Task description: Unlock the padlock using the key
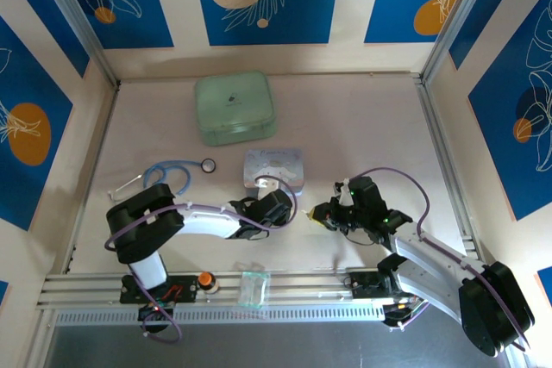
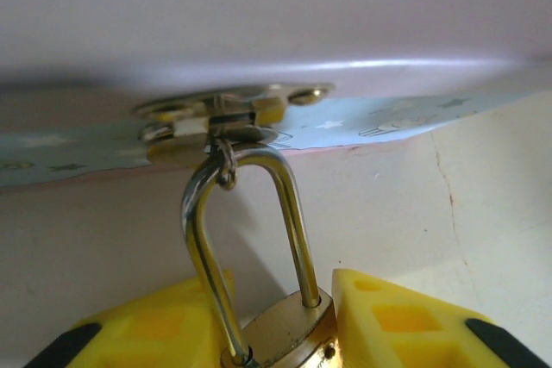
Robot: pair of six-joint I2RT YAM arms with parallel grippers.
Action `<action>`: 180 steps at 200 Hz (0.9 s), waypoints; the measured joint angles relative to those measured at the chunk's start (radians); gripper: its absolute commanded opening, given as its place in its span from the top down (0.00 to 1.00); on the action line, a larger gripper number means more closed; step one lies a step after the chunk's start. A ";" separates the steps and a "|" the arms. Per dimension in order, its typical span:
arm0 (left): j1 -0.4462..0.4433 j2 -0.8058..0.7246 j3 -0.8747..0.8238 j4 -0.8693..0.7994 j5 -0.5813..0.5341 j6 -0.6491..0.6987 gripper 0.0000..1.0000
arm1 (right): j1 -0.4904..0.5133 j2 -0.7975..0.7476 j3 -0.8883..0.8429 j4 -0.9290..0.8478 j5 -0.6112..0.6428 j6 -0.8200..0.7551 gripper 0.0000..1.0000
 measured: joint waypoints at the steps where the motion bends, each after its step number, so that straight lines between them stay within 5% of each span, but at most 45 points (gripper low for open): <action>1: 0.000 0.000 0.000 0.000 0.000 0.001 0.72 | 0.000 0.000 0.000 0.000 0.000 0.000 1.00; 36: -0.003 0.009 0.005 0.029 0.001 -0.027 0.83 | 0.000 0.000 -0.002 0.009 0.003 0.004 1.00; 118: -0.004 0.009 -0.026 0.111 0.010 -0.127 0.87 | 0.010 0.051 -0.031 0.098 0.004 0.038 1.00; 180: -0.004 0.009 -0.137 0.362 0.020 -0.337 0.90 | 0.030 0.082 -0.100 0.244 0.021 0.060 1.00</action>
